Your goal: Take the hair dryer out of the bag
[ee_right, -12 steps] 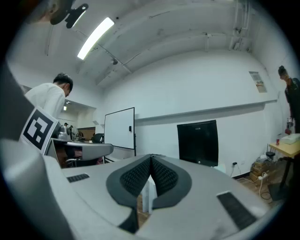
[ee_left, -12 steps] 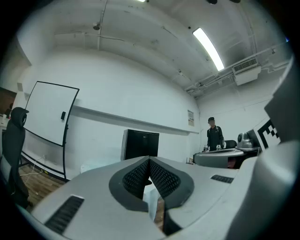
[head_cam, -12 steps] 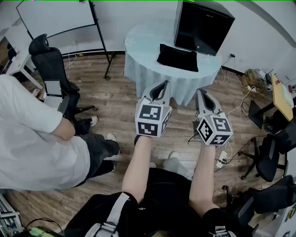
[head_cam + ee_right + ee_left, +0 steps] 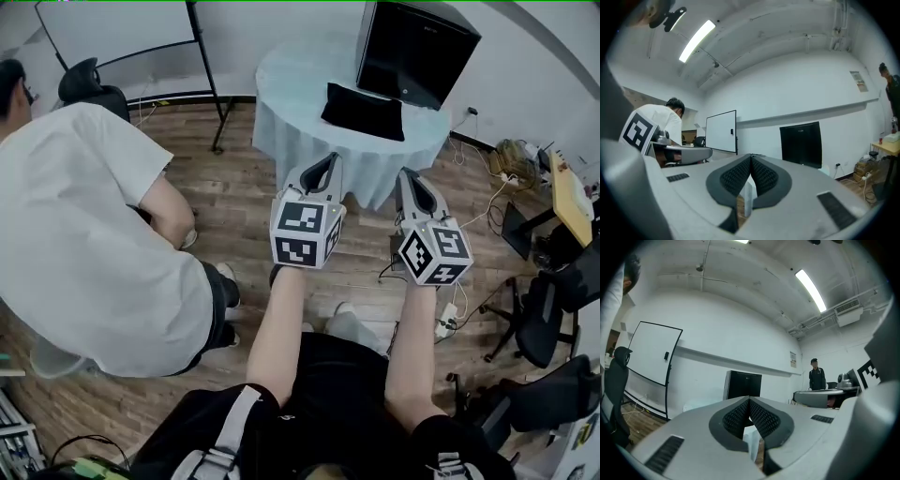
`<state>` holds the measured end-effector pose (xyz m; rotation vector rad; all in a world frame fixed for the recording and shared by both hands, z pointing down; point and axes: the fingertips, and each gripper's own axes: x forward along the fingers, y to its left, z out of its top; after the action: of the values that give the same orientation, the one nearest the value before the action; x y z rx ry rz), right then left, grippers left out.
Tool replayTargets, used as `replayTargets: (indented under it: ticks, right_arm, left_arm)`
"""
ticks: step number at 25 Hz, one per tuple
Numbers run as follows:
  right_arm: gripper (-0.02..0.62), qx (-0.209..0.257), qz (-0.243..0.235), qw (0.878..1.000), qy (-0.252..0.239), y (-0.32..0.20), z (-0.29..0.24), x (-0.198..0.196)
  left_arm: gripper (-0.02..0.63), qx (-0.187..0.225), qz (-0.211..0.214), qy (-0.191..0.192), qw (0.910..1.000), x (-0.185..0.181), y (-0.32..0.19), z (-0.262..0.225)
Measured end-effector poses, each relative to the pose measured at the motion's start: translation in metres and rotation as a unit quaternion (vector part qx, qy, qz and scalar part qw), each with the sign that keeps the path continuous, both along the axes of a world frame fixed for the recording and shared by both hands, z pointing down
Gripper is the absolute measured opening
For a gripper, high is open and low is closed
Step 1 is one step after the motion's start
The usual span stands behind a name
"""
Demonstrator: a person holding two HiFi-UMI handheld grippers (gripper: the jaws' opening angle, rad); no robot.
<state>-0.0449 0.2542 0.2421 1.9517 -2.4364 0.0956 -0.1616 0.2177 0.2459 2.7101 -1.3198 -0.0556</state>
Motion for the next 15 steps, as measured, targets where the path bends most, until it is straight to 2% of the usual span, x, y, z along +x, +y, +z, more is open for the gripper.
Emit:
replayTargets:
  ticks: [15]
  right_arm:
    - [0.002, 0.001, 0.037, 0.999, 0.000, -0.004, -0.006, 0.021]
  left_arm:
    - [0.012, -0.012, 0.005, 0.015, 0.9998, 0.003, -0.014, 0.000]
